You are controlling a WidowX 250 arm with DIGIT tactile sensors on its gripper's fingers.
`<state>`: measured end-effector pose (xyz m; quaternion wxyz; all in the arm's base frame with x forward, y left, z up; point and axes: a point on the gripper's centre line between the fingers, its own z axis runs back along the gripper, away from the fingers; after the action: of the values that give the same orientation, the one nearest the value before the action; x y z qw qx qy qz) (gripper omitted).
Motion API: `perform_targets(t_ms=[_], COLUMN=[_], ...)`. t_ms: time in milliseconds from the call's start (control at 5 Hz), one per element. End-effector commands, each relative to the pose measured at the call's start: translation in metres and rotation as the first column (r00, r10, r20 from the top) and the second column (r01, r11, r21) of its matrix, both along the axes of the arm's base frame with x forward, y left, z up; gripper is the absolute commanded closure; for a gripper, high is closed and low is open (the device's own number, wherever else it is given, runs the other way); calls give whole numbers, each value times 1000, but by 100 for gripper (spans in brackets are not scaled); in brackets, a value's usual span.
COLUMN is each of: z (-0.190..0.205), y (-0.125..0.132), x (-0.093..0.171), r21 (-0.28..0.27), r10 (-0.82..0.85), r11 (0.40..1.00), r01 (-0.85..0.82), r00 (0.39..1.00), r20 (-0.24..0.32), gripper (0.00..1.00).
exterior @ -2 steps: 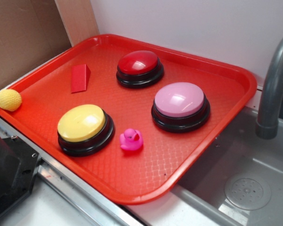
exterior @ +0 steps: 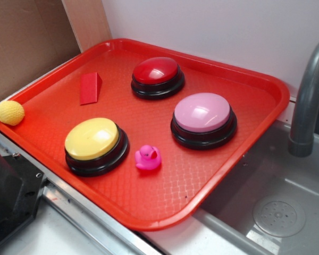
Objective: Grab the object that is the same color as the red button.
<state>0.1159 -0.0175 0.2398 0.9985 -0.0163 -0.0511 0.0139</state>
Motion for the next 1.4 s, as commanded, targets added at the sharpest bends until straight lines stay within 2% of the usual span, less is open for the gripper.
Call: perform_targets(t_ms=[0, 200, 400, 600, 800, 1000, 1200], z=[6, 6, 17, 13, -9, -39, -63], y=[2, 2, -5, 11, 44, 80, 115], x=[-10, -10, 33, 83, 128, 131, 114], r21=[43, 43, 110, 129, 118, 115, 91], r10=[-77, -77, -113, -62, 187, 396, 558], r11=[996, 996, 988, 990, 976, 915, 830], r01=[77, 77, 106, 57, -184, -386, -551], r00=[997, 997, 992, 997, 982, 915, 825], r20=[10, 10, 61, 36, -13, -73, -92], gripper=[0, 0, 0, 0, 0, 0, 0])
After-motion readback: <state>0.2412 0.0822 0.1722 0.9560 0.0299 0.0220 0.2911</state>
